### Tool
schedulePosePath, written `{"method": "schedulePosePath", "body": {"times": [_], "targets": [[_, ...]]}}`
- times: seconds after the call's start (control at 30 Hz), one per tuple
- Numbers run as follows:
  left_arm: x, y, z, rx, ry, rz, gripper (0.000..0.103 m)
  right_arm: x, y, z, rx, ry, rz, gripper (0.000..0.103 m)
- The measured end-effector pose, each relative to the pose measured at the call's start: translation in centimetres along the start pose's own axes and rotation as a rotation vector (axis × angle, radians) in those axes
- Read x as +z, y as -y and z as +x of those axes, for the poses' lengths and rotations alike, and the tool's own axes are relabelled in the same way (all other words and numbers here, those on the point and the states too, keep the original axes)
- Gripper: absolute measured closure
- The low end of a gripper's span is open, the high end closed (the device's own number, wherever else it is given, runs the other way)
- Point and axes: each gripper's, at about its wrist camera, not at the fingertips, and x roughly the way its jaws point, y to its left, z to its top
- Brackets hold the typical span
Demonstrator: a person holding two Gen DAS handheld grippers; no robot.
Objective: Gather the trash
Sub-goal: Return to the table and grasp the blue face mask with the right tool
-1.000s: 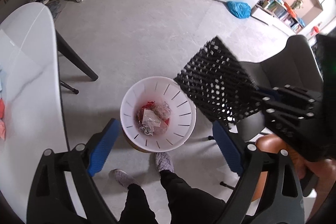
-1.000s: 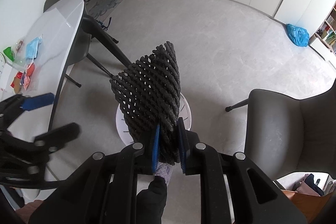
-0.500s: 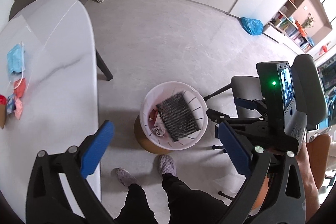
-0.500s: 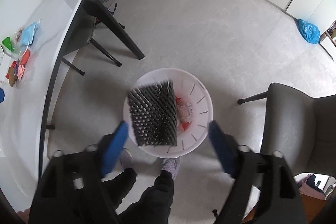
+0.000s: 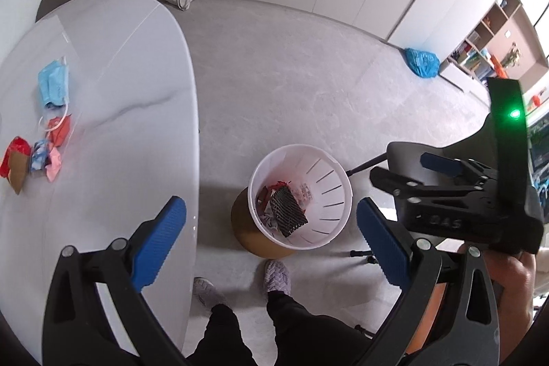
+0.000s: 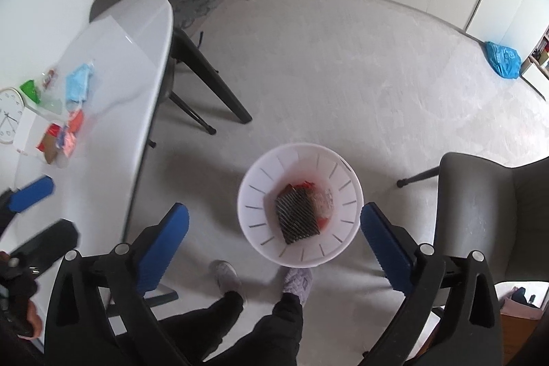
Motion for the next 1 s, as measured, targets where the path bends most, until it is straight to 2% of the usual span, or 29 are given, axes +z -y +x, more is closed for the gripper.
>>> {"method": "schedulePosePath", "body": {"times": [0.23, 0.4, 0.77, 1.0], "targets": [[-0.5, -3.6, -1.4, 0.029, 0.025, -0.066, 0.008, 1.3, -3.3, -2.2, 0.020, 0.041, -0.038, 0.003], [-1.2, -7.6, -2.4, 0.087, 0.051, -0.122, 0.008, 1.9, -6.9, -2.1, 0.047, 0.045, -0.088, 0.003], [-2.8, -19.9, -4.7, 0.234, 0.085, -0.286, 0.008, 3.0, -18.1, 0.0, 0.138, 0.014, -0.238, 0.003], [-3.5, -25.4, -4.9, 0.298, 0.069, -0.343, 0.008, 4.8, -25.2, 2.7, 0.185, -0.011, -0.334, 0.003]]}}
